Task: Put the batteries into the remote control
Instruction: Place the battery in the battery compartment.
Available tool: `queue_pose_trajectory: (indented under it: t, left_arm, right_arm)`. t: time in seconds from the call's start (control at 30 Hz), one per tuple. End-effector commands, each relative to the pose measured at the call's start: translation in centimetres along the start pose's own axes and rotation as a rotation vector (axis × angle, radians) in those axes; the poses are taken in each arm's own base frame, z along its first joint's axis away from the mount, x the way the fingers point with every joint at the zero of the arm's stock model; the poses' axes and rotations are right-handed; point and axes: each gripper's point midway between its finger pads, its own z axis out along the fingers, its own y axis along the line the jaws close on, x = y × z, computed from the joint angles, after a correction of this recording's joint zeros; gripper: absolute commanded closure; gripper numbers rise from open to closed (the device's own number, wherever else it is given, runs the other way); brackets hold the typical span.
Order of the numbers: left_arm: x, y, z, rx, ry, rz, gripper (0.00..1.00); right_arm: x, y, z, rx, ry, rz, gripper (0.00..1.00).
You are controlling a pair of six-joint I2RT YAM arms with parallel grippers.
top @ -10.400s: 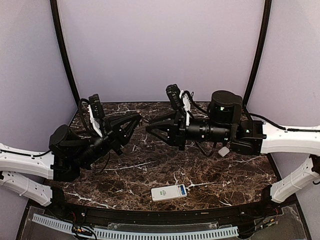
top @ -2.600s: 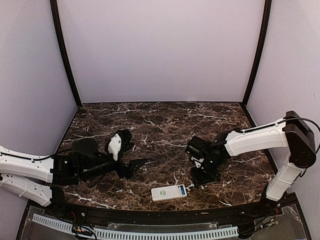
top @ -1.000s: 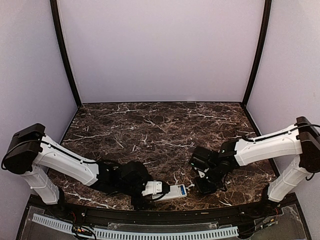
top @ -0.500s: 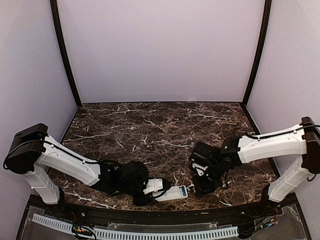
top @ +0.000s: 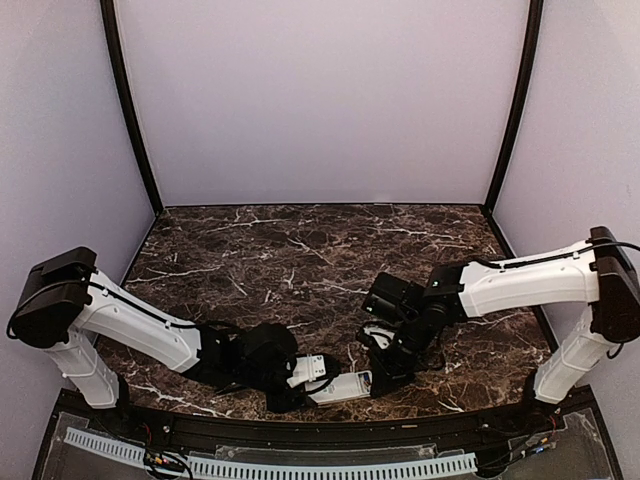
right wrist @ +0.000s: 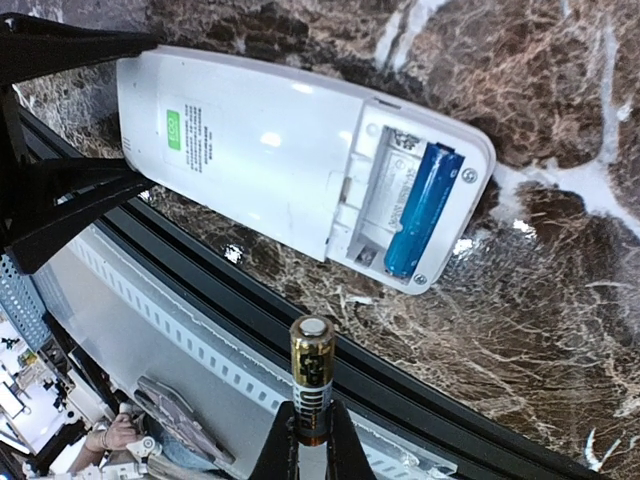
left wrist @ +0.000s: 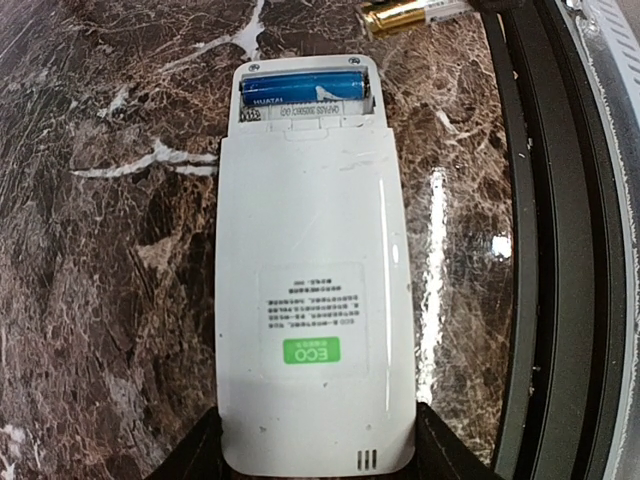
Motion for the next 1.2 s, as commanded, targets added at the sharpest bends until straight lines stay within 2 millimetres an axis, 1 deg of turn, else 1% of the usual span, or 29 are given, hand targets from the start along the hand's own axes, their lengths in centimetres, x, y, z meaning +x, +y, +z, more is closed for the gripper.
queue_pose_trajectory:
  t: [0.0, 0.2, 0.33, 0.63, 0.87, 1.17]
  left_arm:
    - [1.2, -0.8, 0.3, 0.026, 0.048, -0.022, 0.61]
    - [1.0, -1.3, 0.3, 0.046, 0.039, -0.011, 0.61]
    - [1.1, -1.4, 0.3, 0.048, 0.040, -0.001, 0.61]
    - [1.0, -1.5, 0.3, 0.053, 0.034, 0.013, 0.60]
    - [1.1, -1.5, 0.3, 0.053, 0.036, 0.019, 0.60]
    - [0.6, -1.6, 0.2, 0.060, 0.035, 0.021, 0.60]
  right_arm:
    - [0.3, 0.0, 0.1, -0.013, 0.088, 0.039, 1.00]
    - [-0.3, -0.2, 0.1, -0.029, 0.132, 0.076, 1.00]
    - [-1.1, -0.6, 0.3, -0.042, 0.148, 0.098, 1.00]
    - [-2.0, -0.8, 1.1, -0.003, 0.190, 0.097, 1.00]
    - [-1.7, -2.5, 1.9, 0.070, 0.220, 0.107, 1.00]
    - [-2.2, -2.7, 1.8, 0.097, 0.235, 0.110, 1.00]
